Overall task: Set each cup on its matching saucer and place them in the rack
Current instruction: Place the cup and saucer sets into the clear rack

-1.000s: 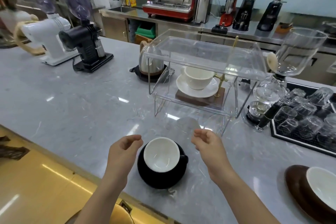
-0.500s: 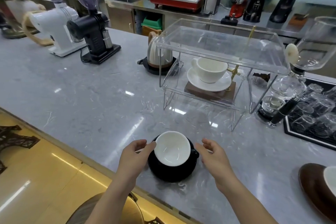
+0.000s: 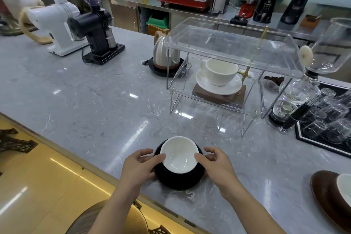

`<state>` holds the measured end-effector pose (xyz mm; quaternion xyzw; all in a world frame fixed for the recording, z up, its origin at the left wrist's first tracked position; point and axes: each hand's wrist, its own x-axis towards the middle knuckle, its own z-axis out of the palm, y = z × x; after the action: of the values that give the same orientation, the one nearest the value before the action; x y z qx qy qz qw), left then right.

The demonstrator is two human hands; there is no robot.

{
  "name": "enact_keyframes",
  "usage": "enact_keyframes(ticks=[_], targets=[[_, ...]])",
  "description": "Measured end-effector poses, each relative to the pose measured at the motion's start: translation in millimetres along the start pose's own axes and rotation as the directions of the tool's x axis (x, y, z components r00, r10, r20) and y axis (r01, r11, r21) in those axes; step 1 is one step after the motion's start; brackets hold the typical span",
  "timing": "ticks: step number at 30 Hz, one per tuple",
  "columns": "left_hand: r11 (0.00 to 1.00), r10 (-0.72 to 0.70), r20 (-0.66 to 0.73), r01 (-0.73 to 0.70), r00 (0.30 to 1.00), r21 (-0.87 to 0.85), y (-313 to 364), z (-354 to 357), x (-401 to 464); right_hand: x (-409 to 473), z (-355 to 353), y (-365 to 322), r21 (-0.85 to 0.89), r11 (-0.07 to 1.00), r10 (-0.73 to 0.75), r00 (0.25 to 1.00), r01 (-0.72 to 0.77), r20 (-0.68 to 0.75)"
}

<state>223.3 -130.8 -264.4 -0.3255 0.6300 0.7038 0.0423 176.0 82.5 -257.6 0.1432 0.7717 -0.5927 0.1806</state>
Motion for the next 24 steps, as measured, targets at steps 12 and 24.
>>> enact_keyframes(ticks=[12, 24], targets=[[0.999, 0.007, -0.003, -0.007, 1.0, -0.043, 1.5, 0.4, 0.7, -0.7, -1.7, -4.9, 0.07, 0.997, 0.01, 0.999, -0.013, 0.042], [0.984, 0.124, -0.015, -0.125, 0.992, -0.129, 22.3, 7.6, -12.0, -4.2, -7.2, -23.2, 0.151, 0.986, -0.071, 0.997, 0.069, 0.006]])
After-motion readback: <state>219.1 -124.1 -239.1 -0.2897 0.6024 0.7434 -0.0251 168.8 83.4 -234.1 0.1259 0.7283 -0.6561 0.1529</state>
